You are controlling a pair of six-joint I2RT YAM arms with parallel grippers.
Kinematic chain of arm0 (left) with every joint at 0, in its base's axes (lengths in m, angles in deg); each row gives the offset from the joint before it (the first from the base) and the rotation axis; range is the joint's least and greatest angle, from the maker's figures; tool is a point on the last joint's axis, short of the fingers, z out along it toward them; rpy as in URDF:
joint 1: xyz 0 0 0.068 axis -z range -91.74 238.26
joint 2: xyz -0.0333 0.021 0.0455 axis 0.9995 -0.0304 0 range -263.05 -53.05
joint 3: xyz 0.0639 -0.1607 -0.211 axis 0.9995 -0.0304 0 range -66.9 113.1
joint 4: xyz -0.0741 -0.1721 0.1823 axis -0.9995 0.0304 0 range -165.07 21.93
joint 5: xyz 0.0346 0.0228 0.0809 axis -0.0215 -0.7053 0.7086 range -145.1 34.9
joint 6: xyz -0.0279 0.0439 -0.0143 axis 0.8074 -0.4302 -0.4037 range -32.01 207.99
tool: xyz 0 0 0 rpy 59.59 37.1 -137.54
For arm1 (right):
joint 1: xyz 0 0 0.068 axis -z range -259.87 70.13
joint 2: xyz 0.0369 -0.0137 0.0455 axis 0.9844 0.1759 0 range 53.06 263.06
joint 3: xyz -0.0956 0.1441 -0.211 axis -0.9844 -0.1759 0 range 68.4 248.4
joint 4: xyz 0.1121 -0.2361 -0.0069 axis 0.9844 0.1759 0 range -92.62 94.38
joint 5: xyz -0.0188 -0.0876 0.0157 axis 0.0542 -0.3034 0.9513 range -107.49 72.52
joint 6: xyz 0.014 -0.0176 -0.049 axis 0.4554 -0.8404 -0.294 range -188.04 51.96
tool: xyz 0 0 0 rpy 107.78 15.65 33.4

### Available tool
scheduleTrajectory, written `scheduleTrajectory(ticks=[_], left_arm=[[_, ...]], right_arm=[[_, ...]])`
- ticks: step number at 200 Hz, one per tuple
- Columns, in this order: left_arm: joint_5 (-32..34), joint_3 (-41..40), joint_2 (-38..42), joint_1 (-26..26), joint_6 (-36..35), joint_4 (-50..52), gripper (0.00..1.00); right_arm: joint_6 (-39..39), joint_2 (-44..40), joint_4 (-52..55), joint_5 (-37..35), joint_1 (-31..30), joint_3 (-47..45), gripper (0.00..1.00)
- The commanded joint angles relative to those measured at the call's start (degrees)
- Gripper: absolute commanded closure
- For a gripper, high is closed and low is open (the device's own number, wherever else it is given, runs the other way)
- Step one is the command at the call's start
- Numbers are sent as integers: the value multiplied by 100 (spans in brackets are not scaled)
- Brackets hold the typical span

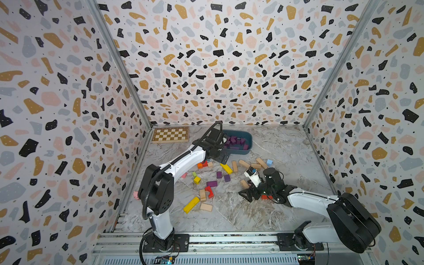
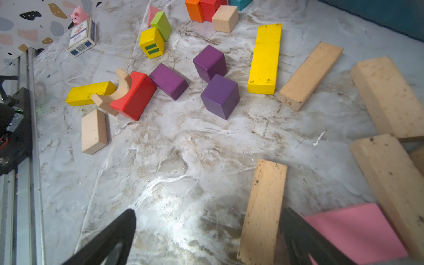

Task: Pick purple bricks into the storage bin
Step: Place the building block in the storage box, then pick up the building block from the center of the board.

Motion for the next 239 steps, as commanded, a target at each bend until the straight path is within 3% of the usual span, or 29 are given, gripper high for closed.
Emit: scheduleTrajectory(ticks=[1, 42, 65, 93, 108, 137, 162, 185, 239], left_arm=[[79, -1006, 1031, 31, 374, -410, 1], [20, -3452, 3589, 42, 796, -1170, 1], [45, -4414, 4853, 42, 970, -1255, 1], [11, -5224, 5922, 40, 1305, -1582, 1], [361, -5505, 6129, 34, 1539, -1560, 1], [249, -5894, 6201, 34, 1701, -1690, 1], [513, -5881, 6262, 34, 1883, -1512, 1], [755, -5871, 6331, 34, 2000, -1403, 1], [694, -6086, 6395, 34, 1943, -1696, 1]], right_arm=[[-62, -115, 30, -86, -49, 134, 0], [-47, 68, -4, 1, -47, 270, 0], [-37, 227, 178, 8, -121, 489, 0], [-530, 484, 755, -522, -682, 1155, 0], [-846, 791, 1143, -791, -970, 1653, 1], [-1231, 1508, 1731, -1118, -1224, 2597, 8], [-1523, 2063, 2157, -1318, -1386, 3272, 25], [-1754, 2429, 2360, -1571, -1571, 3677, 33], [-2251, 2769, 2252, -1916, -1882, 3911, 37]])
